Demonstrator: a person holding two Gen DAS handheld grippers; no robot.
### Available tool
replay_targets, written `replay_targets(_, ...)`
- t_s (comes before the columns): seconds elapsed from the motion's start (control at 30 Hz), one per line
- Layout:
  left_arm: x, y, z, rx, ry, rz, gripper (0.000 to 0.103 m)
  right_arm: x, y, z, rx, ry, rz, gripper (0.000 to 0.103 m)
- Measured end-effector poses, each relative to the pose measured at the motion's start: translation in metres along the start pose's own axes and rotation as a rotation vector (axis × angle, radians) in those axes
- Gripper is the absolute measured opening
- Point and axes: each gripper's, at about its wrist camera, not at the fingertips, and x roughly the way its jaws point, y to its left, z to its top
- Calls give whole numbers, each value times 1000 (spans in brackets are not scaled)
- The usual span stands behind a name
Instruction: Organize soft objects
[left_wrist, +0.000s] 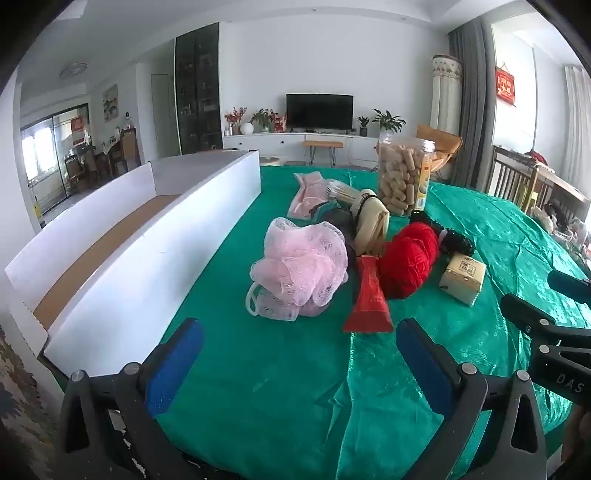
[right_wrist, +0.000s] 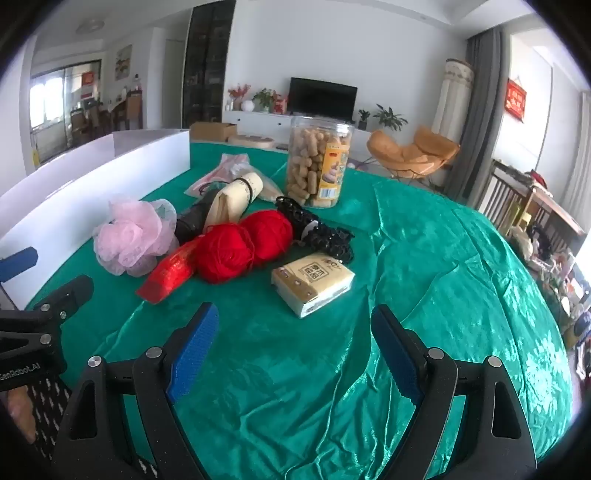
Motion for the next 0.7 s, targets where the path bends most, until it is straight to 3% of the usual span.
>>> replay_targets(0.13, 8, 1, 0, -3, 35, -21, 103, 2, -1, 2, 7, -5, 6, 87)
replay_targets(0.37, 4, 3, -1, 5, 8, -24, 103, -7, -1, -2, 14, -66, -24, 87)
replay_targets(0.7, 10, 3, -3, 16, 51, -35, 103, -2, 0, 0, -2, -69, -21, 87)
